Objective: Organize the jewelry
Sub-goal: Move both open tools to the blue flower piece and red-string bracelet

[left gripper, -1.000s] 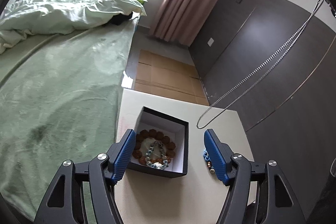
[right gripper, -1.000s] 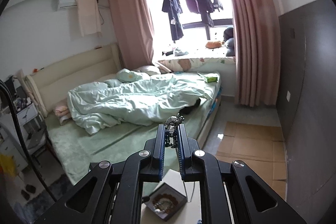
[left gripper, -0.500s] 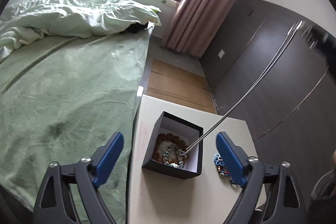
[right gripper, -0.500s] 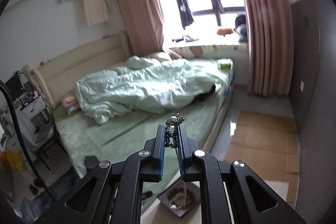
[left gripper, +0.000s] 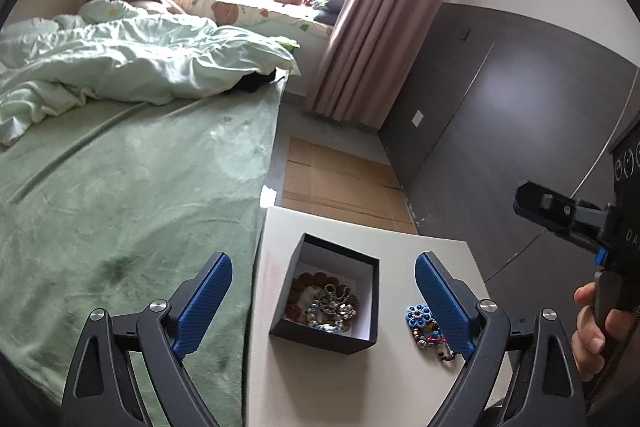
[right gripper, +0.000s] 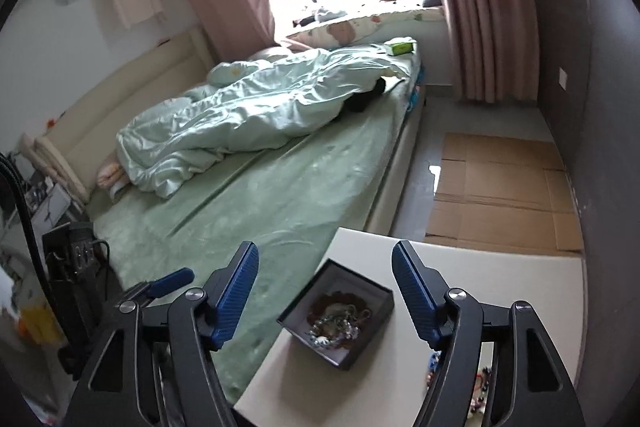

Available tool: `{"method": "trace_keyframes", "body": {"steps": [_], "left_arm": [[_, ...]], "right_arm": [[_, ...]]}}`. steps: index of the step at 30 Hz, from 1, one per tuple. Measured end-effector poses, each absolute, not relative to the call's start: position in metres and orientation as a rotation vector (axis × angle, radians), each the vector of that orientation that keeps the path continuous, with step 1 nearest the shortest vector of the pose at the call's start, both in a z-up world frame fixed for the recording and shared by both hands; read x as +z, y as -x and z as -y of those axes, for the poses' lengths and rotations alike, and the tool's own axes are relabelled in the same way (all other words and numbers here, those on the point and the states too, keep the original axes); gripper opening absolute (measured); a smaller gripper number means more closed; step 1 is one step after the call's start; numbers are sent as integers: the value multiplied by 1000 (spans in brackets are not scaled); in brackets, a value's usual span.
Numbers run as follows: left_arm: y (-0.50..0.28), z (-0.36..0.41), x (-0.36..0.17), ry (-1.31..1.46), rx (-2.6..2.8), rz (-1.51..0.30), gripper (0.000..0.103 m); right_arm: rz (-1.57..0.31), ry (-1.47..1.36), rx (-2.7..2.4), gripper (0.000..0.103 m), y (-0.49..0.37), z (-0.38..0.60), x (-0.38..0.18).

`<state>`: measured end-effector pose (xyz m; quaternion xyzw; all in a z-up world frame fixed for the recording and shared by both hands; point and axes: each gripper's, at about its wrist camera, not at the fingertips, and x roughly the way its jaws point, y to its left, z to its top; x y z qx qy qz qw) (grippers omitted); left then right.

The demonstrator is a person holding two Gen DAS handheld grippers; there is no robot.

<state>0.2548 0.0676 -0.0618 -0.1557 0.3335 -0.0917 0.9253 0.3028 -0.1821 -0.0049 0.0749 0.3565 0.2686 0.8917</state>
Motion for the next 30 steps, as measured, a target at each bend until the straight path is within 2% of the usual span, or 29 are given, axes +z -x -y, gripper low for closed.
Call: {"method": "trace_keyframes", "body": {"steps": [8,20,23,30], "left_arm": [[-258,-27,-64,273,-265,-707,93],[-269,46,-82,163,-375,-813,93],[-270,59,-87,143,-402,-830,93],[-279,89,-105,108,-446,-902,93]], "right_arm": [[-746,-224,439,90,-282,246,-28],[-819,-368,350,91,-254,324,-84],[-829,-409,346,89,-251,335,-95],[-885,-501,342,68,-251,354,-128]]}}
